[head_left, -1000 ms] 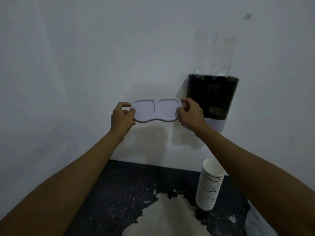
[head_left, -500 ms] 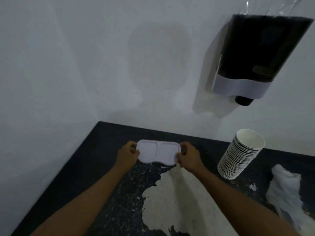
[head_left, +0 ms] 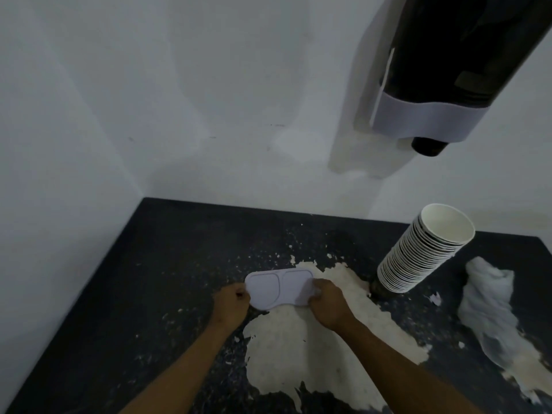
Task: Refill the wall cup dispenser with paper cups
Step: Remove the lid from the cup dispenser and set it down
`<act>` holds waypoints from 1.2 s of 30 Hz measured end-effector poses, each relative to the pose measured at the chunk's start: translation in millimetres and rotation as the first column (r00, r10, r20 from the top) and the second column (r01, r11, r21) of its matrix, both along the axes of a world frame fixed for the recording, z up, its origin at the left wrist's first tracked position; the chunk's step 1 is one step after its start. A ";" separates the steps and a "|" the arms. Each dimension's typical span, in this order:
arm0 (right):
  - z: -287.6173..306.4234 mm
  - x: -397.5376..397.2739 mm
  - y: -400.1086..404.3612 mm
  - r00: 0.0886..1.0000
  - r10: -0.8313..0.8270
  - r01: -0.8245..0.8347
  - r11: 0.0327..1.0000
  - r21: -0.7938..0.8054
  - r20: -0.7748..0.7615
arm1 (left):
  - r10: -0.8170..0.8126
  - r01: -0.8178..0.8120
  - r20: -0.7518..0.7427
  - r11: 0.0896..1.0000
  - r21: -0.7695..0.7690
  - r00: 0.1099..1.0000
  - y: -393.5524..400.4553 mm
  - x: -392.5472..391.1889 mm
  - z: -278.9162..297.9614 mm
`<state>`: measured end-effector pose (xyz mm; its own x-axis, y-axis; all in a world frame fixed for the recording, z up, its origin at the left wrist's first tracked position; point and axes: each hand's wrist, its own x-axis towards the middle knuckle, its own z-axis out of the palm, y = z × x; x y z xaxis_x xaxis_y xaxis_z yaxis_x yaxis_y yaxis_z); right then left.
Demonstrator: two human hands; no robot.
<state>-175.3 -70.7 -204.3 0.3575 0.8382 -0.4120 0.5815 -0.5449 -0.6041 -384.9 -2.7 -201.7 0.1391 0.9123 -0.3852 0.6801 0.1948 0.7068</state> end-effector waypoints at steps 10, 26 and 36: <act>4.8 1.8 -10.3 0.996 0.088 -0.087 0.996 -0.027 0.011 | -0.077 0.085 0.069 0.990 -0.115 0.995 -7.7 -2.3 3.7; 23.8 13.1 -51.5 0.996 0.077 -0.081 0.990 0.118 0.039 | -0.292 0.307 -0.107 0.934 0.183 0.950 -42.7 21.3 8.9; 40.4 50.7 -131.6 0.953 -0.284 0.302 0.887 0.348 -0.104 | -0.525 0.501 0.159 0.849 0.166 0.836 -96.1 116.0 26.9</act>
<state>-124.6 -202.3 -163.9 0.5965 0.7921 -0.1293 0.3933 -0.4289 -0.8132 -269.0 -98.8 -174.8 0.6592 0.7246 -0.2008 0.5089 -0.2334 0.8286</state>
